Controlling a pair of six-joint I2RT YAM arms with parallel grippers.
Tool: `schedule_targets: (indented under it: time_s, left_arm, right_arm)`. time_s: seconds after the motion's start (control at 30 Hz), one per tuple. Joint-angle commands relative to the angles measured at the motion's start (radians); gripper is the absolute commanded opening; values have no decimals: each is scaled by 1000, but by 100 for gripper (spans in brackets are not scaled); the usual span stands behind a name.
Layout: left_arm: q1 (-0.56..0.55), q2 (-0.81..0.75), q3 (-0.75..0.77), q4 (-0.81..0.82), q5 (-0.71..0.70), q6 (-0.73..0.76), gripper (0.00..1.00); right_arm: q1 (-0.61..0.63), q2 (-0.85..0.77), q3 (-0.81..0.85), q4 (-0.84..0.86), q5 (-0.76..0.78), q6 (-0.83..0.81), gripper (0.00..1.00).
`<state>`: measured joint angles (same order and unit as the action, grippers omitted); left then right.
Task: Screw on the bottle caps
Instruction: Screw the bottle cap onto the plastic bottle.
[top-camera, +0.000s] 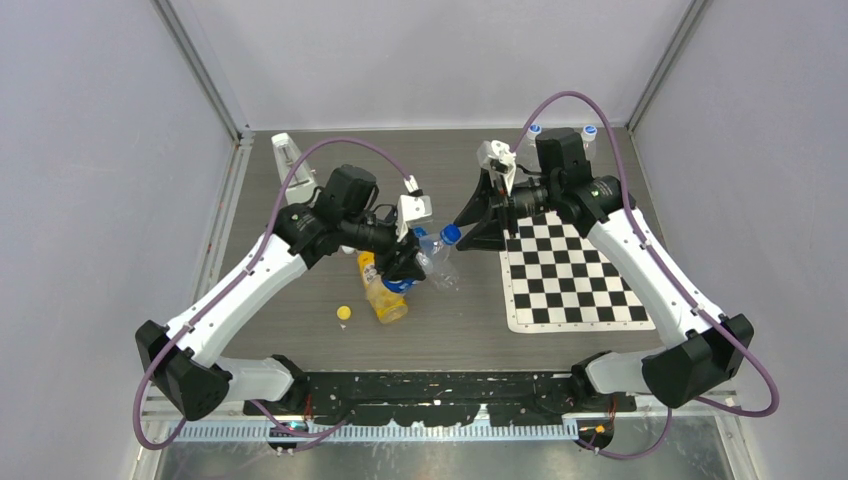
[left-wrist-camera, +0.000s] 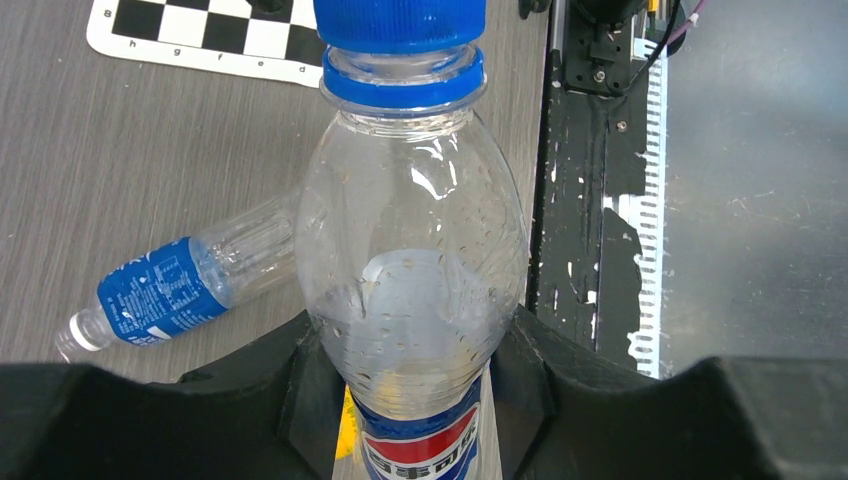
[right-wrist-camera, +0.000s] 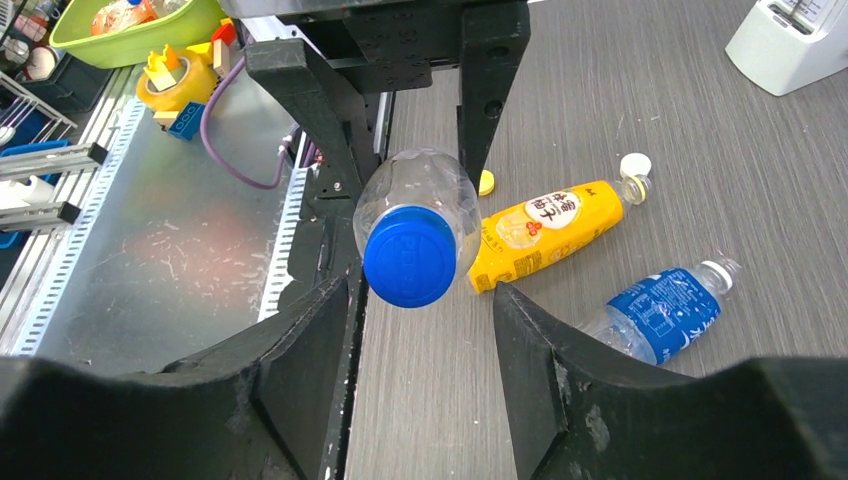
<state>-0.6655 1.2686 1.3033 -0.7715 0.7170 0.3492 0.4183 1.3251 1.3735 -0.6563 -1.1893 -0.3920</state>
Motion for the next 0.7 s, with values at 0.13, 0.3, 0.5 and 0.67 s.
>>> schedule_targets:
  time_s: [0.13,0.3,0.5,0.67]
  left_arm:
    - [3,4,40,-33,49,36,0]
    - [1,7,44,-38,54,43,0]
    - [3,13,53,-41,64,46,0]
    - [2,14,57,-44,70,48,0]
  right_arm:
    - [10,-1,70,-41,-40,-47,61]
    - [20,2,85,-53,-47,-46,60]
    - [30,12,95,-63,-44,-46,55]
    - [36,19,99,-71,-34,-47,51]
